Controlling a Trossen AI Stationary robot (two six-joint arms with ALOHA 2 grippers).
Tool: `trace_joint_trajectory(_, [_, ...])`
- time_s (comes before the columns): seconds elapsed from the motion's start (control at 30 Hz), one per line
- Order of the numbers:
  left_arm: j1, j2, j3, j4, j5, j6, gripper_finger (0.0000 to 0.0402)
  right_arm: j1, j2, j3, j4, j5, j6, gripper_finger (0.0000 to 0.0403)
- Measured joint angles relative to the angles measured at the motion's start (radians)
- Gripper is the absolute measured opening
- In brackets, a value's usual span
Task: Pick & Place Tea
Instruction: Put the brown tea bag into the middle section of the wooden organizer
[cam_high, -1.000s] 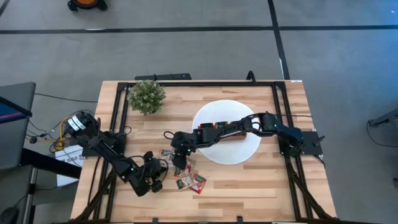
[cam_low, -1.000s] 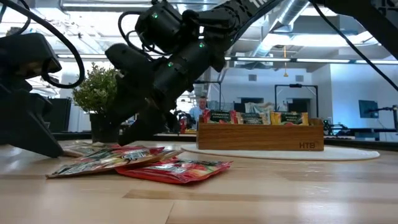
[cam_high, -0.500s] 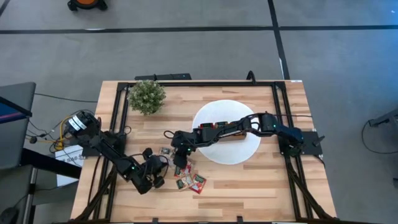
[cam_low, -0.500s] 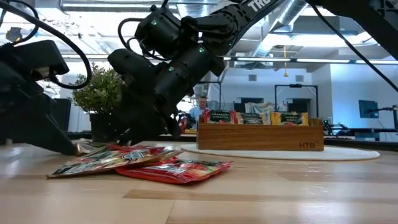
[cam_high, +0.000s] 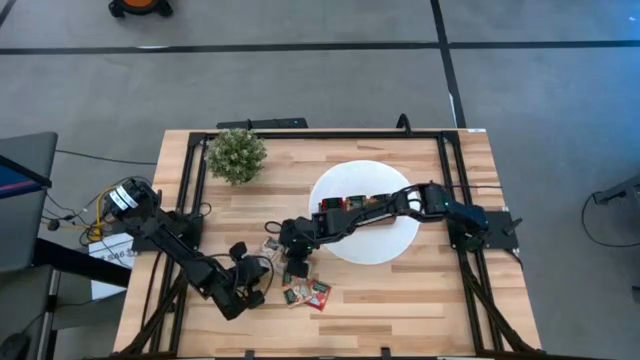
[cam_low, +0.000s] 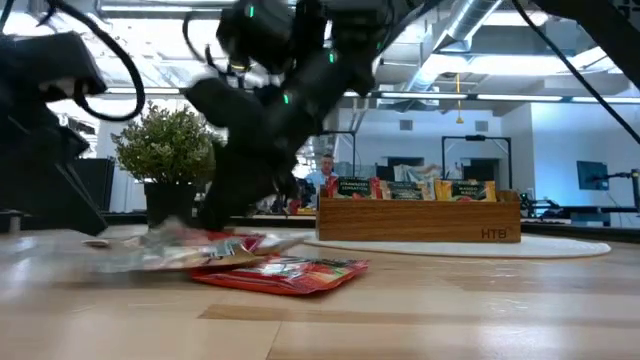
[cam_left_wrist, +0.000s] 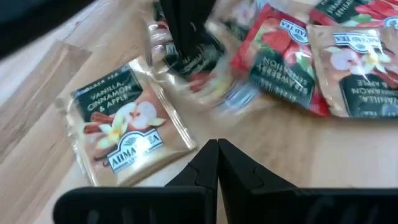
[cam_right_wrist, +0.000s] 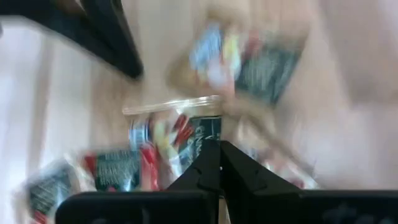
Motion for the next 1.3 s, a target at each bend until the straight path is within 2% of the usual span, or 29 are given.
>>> trace_joint_trajectory(0.2, [-0.030, 0.000, 0.131, -0.245, -0.020, -0.111, 0.0000, 0.054, -0.125, 0.003, -0.111, 0.241, -0.119, 0.0001])
trace_joint_trajectory(0.4, [-0.059, 0.001, 0.143, -0.213, -0.160, -0.137, 0.0000, 0.151, -0.299, -0.038, -0.263, 0.486, -0.256, 0.0000])
trace_joint_trajectory(0.57, [-0.064, 0.019, 0.142, -0.187, -0.214, -0.143, 0.0000, 0.195, -0.470, -0.158, -0.383, 0.603, -0.330, 0.0000])
trace_joint_trajectory(0.63, [-0.065, 0.035, 0.142, -0.166, -0.219, -0.143, 0.0000, 0.198, -0.554, -0.250, -0.420, 0.620, -0.331, 0.0000])
trace_joint_trajectory(0.77, [-0.064, 0.072, 0.142, -0.140, -0.222, -0.142, 0.0000, 0.177, -0.731, -0.482, -0.384, 0.638, -0.331, 0.0000])
trace_joint_trajectory(0.93, [-0.057, 0.112, 0.142, -0.125, -0.230, -0.126, 0.0000, 0.098, -0.897, -0.718, -0.180, 0.646, -0.364, 0.0000])
trace_joint_trajectory(1.0, [-0.050, 0.115, 0.141, -0.117, -0.236, -0.112, 0.0000, 0.066, -0.920, -0.778, -0.085, 0.642, -0.415, 0.0000])
trace_joint_trajectory(1.1, [-0.039, 0.120, 0.142, -0.107, -0.235, -0.104, 0.0000, 0.021, -0.922, -0.817, -0.045, 0.622, -0.460, 0.0000])
trace_joint_trajectory(1.23, [-0.027, 0.120, 0.142, -0.096, -0.227, -0.099, 0.0000, -0.022, -0.886, -0.830, -0.038, 0.528, -0.462, 0.0000])
trace_joint_trajectory(1.3, [-0.025, 0.120, 0.141, -0.085, -0.224, -0.081, 0.0000, -0.025, -0.869, -0.832, -0.065, 0.518, -0.464, 0.0000])
